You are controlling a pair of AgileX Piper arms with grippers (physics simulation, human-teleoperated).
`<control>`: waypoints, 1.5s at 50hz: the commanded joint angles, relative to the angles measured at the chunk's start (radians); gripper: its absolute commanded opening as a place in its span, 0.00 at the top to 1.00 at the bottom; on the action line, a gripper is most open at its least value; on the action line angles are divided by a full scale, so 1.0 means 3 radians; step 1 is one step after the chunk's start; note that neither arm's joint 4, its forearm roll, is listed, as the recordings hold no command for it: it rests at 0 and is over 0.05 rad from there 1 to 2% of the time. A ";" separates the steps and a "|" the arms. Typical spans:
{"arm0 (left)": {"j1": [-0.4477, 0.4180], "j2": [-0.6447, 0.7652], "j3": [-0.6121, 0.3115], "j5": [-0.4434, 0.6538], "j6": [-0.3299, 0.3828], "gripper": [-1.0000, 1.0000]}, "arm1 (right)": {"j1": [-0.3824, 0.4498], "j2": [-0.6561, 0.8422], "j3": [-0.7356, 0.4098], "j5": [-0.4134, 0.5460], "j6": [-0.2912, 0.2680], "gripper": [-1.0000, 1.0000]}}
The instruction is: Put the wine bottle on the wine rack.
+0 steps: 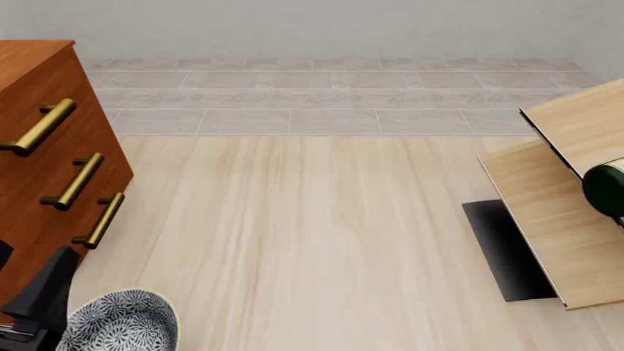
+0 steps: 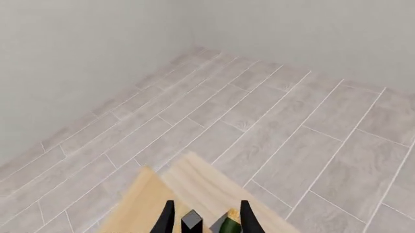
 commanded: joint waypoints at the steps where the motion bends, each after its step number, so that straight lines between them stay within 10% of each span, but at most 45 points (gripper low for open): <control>1: 0.0000 0.0000 -0.0024 0.0014 -0.0002 0.00 | 0.0107 -0.0184 -0.0064 0.0133 0.0007 0.00; 75: -0.0059 0.0000 -0.0095 0.0064 0.0034 0.00 | 0.1984 -0.2252 0.0647 0.1057 -0.0116 0.00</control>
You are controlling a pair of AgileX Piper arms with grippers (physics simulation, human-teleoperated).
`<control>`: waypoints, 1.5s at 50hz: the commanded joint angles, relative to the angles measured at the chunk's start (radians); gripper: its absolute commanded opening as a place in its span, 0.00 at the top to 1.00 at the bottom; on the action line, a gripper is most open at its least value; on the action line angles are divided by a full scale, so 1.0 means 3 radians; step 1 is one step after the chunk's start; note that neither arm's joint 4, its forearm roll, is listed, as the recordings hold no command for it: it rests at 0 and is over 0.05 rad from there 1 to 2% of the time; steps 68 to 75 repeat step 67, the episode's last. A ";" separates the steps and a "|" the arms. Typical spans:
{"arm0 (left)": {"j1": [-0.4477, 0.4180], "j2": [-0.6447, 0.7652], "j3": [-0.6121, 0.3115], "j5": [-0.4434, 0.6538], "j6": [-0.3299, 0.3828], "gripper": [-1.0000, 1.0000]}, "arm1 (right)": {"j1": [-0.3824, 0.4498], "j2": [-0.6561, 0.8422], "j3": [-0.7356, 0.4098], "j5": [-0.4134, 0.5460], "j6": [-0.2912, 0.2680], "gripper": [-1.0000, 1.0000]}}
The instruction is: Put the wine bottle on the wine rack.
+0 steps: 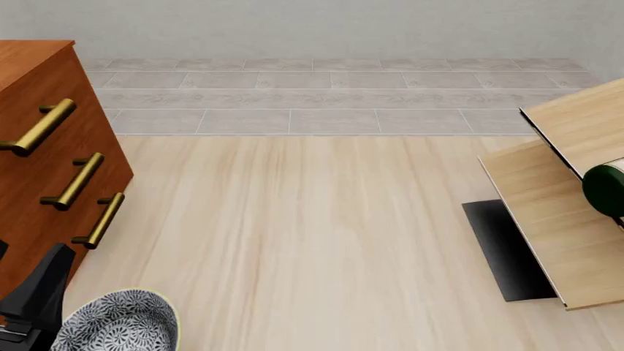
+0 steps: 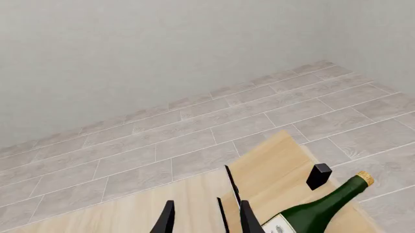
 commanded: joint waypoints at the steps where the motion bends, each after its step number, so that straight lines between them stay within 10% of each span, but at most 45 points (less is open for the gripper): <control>1: -0.0019 0.0000 -0.0003 0.0003 0.0016 0.00 | 0.0253 -0.0382 0.0146 0.0172 0.0038 0.00; 46: -0.0114 -0.0001 -0.0105 0.0077 0.0065 0.00 | 0.1223 -0.1851 0.0400 0.1136 0.0071 0.00; 75: -0.0108 -0.0001 -0.0424 0.0266 0.0100 0.00 | 0.1443 -0.2190 0.0184 0.1451 -0.0365 0.00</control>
